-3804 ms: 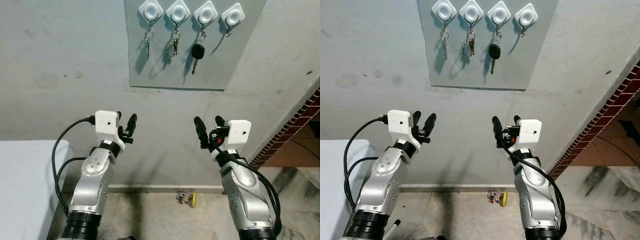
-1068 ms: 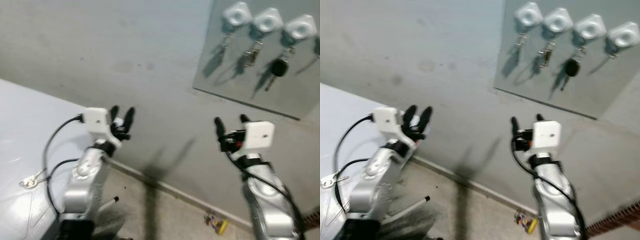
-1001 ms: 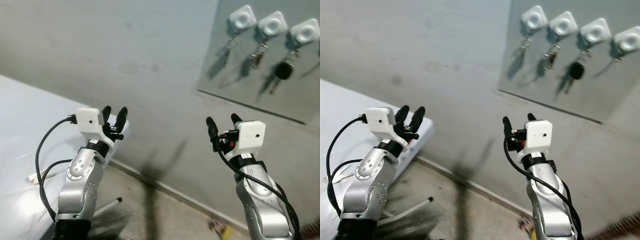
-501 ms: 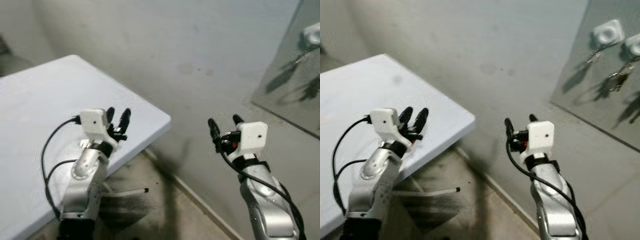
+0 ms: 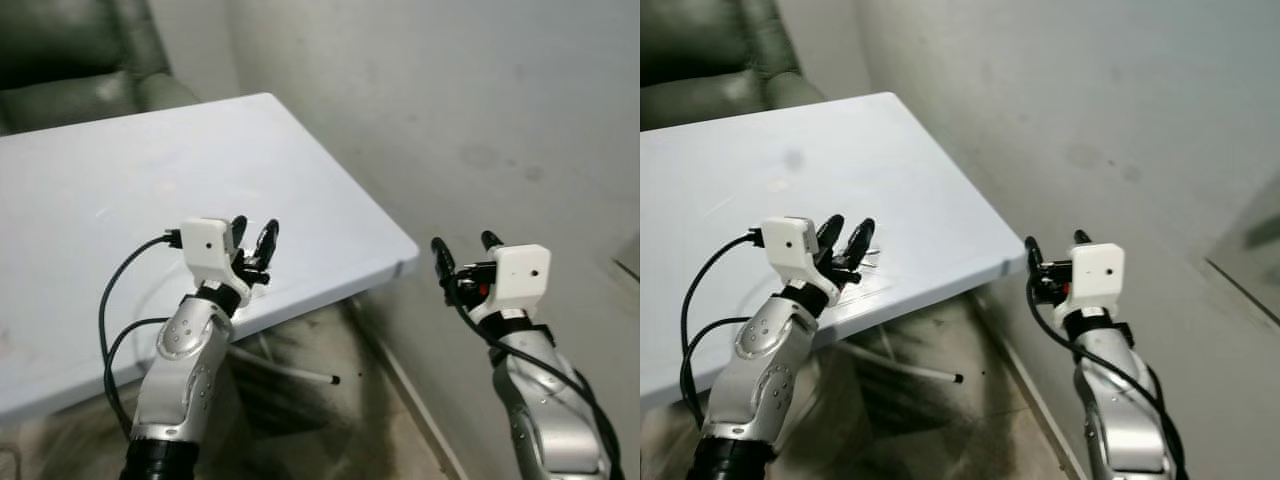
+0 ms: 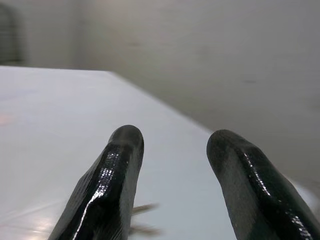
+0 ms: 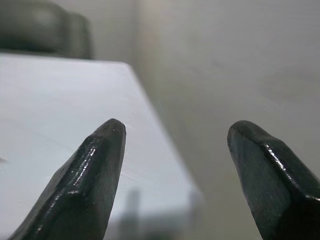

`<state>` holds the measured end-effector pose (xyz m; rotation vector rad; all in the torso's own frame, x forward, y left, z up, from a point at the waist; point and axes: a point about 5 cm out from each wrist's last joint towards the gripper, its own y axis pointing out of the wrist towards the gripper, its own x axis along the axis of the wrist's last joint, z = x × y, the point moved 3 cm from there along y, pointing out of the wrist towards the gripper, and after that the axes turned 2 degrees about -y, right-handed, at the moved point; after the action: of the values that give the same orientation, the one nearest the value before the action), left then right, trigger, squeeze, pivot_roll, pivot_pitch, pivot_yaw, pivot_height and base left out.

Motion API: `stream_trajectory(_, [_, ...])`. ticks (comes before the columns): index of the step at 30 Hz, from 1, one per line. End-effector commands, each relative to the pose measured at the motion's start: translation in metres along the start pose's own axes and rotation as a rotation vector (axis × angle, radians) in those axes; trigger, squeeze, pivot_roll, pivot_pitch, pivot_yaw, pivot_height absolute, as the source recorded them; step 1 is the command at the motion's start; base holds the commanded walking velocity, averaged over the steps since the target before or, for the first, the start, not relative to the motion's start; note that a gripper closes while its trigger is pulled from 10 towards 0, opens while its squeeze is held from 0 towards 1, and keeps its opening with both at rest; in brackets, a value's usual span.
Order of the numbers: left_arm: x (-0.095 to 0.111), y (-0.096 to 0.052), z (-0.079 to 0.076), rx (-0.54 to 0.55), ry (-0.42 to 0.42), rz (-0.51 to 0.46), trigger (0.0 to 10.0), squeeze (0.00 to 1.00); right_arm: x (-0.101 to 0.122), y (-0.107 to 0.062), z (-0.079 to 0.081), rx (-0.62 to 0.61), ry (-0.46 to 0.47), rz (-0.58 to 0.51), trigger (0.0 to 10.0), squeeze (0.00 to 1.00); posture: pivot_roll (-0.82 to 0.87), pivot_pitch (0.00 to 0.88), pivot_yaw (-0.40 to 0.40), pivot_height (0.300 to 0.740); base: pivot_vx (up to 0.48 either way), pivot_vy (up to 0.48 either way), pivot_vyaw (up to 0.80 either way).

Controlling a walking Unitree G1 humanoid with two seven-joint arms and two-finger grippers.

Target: Hang keys on a hook

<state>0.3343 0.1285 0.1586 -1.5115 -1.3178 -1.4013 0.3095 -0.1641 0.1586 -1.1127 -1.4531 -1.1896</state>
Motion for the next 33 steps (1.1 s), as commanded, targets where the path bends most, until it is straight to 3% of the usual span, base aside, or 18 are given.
stream_trajectory(1, [0.0022, 0.0009, 0.0017, 0.012, 0.006, -0.002, 10.0, 0.0, -0.0002, -0.0002, 0.0003, 0.008, -0.003, 0.001, 10.0, 0.0, -0.07, 0.067, -0.022, 0.74, 0.0, 0.0, 0.8])
stream_trajectory(26, [0.0016, 0.0041, -0.0019, 0.008, -0.017, 0.023, 10.0, 0.0, 0.0025, 0.0016, -0.001, 0.025, 0.001, -0.008, 10.0, 0.0, -0.07, 0.074, -0.025, 0.74, 0.0, 0.0, 0.8])
stream_trajectory(28, [0.0005, 0.0038, -0.0023, 0.008, -0.016, 0.029, 10.0, 0.0, 0.003, 0.0009, 0.0003, 0.031, 0.047, -0.018, 10.0, 0.0, -0.07, 0.074, -0.025, 0.74, 0.0, 0.0, 0.0])
stream_trajectory(33, [-0.0011, 0.0041, -0.0031, 0.002, -0.021, 0.043, 10.0, 0.0, 0.0034, 0.0008, -0.0005, 0.031, 0.05, -0.018, 10.0, 0.0, -0.07, 0.074, -0.025, 0.74, 0.0, 0.0, 0.0])
